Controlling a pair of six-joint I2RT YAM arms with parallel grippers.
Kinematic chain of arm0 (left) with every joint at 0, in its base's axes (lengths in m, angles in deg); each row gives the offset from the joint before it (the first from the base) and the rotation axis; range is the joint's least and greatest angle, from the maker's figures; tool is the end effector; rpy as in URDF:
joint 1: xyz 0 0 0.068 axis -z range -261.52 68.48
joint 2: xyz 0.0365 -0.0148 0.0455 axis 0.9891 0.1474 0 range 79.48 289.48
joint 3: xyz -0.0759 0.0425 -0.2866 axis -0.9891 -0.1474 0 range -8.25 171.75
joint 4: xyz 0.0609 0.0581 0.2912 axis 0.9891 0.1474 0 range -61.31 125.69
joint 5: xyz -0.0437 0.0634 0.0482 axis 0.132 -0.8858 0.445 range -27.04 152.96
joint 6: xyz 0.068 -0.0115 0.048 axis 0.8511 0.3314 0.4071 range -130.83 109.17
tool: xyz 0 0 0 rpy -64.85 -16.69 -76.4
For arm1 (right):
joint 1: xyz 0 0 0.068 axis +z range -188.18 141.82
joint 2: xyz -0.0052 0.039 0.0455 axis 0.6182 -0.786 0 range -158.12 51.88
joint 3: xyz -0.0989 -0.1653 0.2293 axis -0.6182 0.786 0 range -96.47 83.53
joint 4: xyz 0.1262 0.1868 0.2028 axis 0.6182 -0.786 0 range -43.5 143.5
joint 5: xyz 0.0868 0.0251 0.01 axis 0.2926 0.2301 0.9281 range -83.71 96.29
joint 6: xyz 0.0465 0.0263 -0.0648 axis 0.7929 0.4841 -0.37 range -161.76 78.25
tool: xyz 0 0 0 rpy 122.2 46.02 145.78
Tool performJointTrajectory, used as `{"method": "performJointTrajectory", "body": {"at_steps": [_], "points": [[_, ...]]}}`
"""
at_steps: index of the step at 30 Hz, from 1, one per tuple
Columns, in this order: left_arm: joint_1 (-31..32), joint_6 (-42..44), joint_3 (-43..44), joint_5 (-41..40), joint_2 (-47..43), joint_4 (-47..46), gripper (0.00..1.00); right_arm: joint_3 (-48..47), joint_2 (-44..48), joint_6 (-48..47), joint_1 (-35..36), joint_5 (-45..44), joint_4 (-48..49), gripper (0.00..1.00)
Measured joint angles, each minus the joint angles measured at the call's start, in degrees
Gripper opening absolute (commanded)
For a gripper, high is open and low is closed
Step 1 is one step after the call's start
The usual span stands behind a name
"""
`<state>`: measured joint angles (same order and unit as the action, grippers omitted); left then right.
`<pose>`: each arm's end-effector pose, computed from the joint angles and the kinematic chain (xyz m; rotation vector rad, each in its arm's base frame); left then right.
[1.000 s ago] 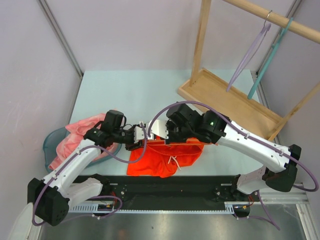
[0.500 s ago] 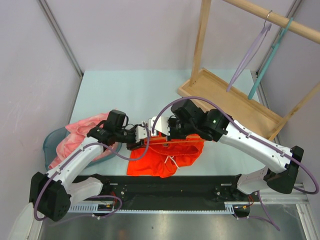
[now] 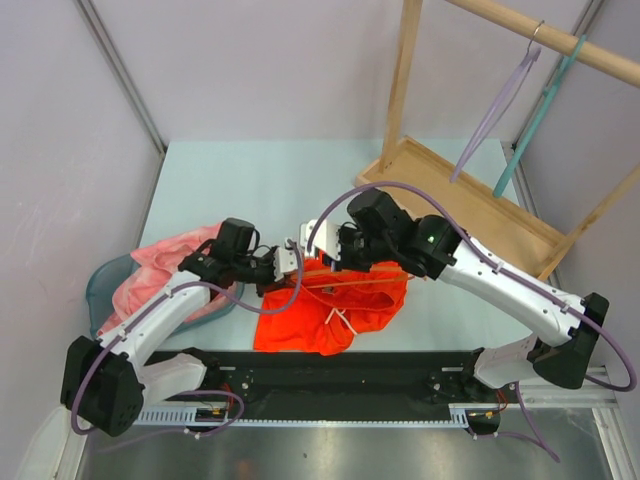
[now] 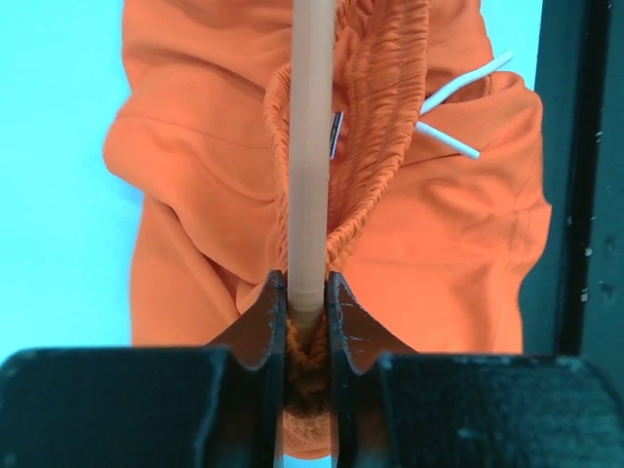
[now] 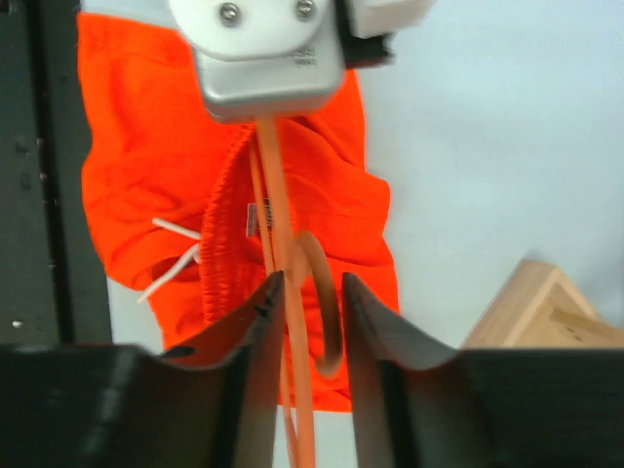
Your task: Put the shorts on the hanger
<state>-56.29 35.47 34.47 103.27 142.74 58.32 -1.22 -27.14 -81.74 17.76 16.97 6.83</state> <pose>0.2184 -0.1555 0.2287 1.5652 1.6584 -0.6661 0.1885 0.3032 0.3923 -1.7693 1.4634 0.3575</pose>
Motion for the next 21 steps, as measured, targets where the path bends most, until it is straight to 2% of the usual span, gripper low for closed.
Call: {"method": "performJointTrajectory", "body": {"at_steps": [2,8,13,18,21], "points": [[-0.4,-1.3,0.0,0.2,0.6,-0.1,0.0,0.2,0.4,3.4,-1.1,-0.7,1.4,0.73],[-4.7,-6.1,0.4,0.4,4.6,-0.6,0.0,3.8,8.9,14.4,-9.3,-3.9,3.5,0.71],[-5.4,-9.4,1.7,0.3,6.1,-1.1,0.0,8.5,17.6,19.9,-11.0,-4.3,3.3,0.69],[-6.9,-13.0,2.9,0.6,8.3,-1.7,0.0,22.4,22.0,22.5,-10.9,-6.6,4.5,0.73],[-7.2,-14.1,3.3,0.7,9.2,-1.9,0.0,31.2,21.0,23.3,-10.9,-8.5,8.5,0.76]]}}
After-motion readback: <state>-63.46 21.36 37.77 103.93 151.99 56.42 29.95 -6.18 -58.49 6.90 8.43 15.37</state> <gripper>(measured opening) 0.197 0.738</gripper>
